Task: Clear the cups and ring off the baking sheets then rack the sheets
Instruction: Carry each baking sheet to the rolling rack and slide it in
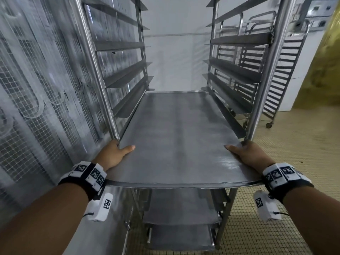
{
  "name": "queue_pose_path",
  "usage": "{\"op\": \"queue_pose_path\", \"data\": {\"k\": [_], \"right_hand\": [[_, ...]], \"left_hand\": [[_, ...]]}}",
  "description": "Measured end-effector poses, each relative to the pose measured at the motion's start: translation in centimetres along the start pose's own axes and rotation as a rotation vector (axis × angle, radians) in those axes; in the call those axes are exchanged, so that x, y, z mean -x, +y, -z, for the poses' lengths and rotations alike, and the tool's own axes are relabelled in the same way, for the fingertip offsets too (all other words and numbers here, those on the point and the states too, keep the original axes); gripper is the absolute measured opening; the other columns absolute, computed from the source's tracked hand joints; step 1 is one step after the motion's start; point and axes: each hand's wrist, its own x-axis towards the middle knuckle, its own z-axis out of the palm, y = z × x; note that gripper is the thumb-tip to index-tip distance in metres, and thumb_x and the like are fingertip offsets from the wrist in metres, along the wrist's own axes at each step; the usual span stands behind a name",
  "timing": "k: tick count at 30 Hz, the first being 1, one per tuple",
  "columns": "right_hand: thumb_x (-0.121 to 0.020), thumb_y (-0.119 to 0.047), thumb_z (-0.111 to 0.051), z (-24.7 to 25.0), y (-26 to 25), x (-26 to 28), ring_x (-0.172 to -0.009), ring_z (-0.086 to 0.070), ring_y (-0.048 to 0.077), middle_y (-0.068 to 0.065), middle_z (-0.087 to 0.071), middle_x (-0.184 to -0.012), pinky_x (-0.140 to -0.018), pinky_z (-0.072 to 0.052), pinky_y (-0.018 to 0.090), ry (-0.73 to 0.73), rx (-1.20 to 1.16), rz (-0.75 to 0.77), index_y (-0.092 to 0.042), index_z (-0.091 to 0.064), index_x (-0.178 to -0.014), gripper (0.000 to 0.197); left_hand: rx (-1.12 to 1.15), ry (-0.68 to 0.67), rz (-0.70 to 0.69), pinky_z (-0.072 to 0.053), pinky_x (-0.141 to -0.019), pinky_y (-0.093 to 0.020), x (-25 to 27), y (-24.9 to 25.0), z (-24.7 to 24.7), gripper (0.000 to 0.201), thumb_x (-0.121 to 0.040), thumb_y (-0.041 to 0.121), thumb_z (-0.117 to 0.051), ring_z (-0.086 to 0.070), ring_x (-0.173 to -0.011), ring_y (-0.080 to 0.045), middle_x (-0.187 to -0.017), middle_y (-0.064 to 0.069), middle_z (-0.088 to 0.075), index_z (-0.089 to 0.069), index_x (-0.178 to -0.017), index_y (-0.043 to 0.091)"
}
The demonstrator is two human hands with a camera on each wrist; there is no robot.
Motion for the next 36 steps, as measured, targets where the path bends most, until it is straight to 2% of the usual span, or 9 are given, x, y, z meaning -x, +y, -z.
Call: {"op": "queue_pose_path", "data": {"k": [3,5,7,10,13,16,23,30,36], "right_hand": [[-0.070,-0.075,-0.066,0.9,-0.9,0.5,-0.083,-0.067,0.023,0.002,-0.073,-0.093,-0.075,-0.048,0.035,0.001,0.194,0.000,-0.019,-0.067,-0.103,0.065],[-0.068,-0.081,-0.059,1.9,-1.8,1.3,-0.098,-0.066,0.031,0.009,-0.068,-0.114,-0.084,-0.051,0.039,0.022,0.384,0.027,-0.020,-0.051,-0.131,0.088],[-0.076,-0.077,-0.057,2.8,-2.9,2.7,-0.113,-0.059,0.038,0.018,-0.060,-0.129,-0.093,-0.051,0.044,0.047,0.520,0.085,-0.017,-0.040,-0.142,0.091],[-0.084,-0.075,-0.050,2.6,-5.4,5.6,-0.129,-0.048,0.037,0.016,-0.050,-0.143,-0.104,-0.043,0.047,0.025,0.559,0.222,-0.019,-0.041,-0.145,0.082],[-0.084,-0.078,-0.046,0.5,-7.8,9.3,-0.135,-0.044,0.030,0.009,-0.046,-0.148,-0.109,-0.038,0.043,-0.183,0.459,0.317,-0.022,-0.043,-0.145,0.083],[-0.082,-0.082,-0.042,-2.0,-8.0,11.8,-0.138,-0.040,0.024,0.004,-0.044,-0.150,-0.112,-0.034,0.040,-0.308,0.493,0.404,-0.022,-0.045,-0.145,0.087],[-0.083,-0.085,-0.035,-2.6,-5.9,12.8,-0.143,-0.034,0.016,-0.005,-0.038,-0.155,-0.114,-0.029,0.038,-0.215,0.632,0.635,-0.030,-0.042,-0.147,0.084],[-0.089,-0.080,-0.025,-3.6,-5.0,12.5,-0.146,-0.032,0.017,-0.005,-0.039,-0.156,-0.115,-0.029,0.038,-0.154,0.680,0.704,-0.030,-0.042,-0.149,0.080],[-0.092,-0.076,-0.012,-4.7,-4.9,11.9,-0.147,-0.031,0.019,0.000,-0.039,-0.157,-0.117,-0.027,0.036,-0.088,0.704,0.689,-0.026,-0.042,-0.150,0.082]], "left_hand": [[-0.292,-0.100,0.065,-0.049,-0.099,-0.041,0.0,0.7,1.2,0.077,-0.088,0.069,-0.059,-0.062,-0.121,-0.031,-0.133,-0.007,-0.065,-0.053,-0.139,0.012],[-0.486,-0.120,0.036,-0.046,-0.106,-0.046,0.7,1.7,2.1,0.082,-0.088,0.069,-0.057,-0.054,-0.131,-0.034,-0.149,-0.013,-0.052,-0.042,-0.149,0.017],[-0.605,-0.104,-0.063,-0.039,-0.113,-0.049,2.4,3.5,2.3,0.085,-0.088,0.067,-0.060,-0.041,-0.142,-0.036,-0.158,-0.015,-0.037,-0.033,-0.155,0.021],[-0.569,-0.187,-0.210,-0.030,-0.118,-0.039,5.8,6.7,1.4,0.096,-0.081,0.079,-0.054,-0.033,-0.148,-0.026,-0.163,-0.007,-0.033,-0.033,-0.157,0.023],[-0.517,-0.363,-0.265,-0.024,-0.122,-0.036,9.3,9.0,-0.5,0.116,-0.064,0.096,-0.041,-0.029,-0.150,-0.016,-0.164,0.003,-0.032,-0.035,-0.156,0.027],[-0.552,-0.438,-0.265,-0.018,-0.125,-0.038,11.3,8.9,-2.6,0.116,-0.063,0.098,-0.044,-0.020,-0.153,-0.014,-0.167,0.005,-0.026,-0.033,-0.157,0.032],[-0.759,-0.288,-0.389,-0.016,-0.125,-0.048,12.7,6.7,-4.6,0.122,-0.060,0.104,-0.007,-0.013,-0.156,-0.019,-0.169,0.004,-0.019,-0.026,-0.159,0.037],[-0.858,-0.259,-0.428,-0.019,-0.122,-0.038,13.5,7.3,-5.0,0.089,-0.083,0.085,-0.027,-0.011,-0.157,-0.015,-0.169,0.007,-0.016,-0.022,-0.159,0.040],[-0.791,-0.184,-0.419,-0.026,-0.122,-0.041,11.6,7.0,-5.7,0.107,-0.066,0.100,-0.007,-0.023,-0.154,-0.015,-0.166,0.011,-0.028,-0.033,-0.154,0.046]]}}
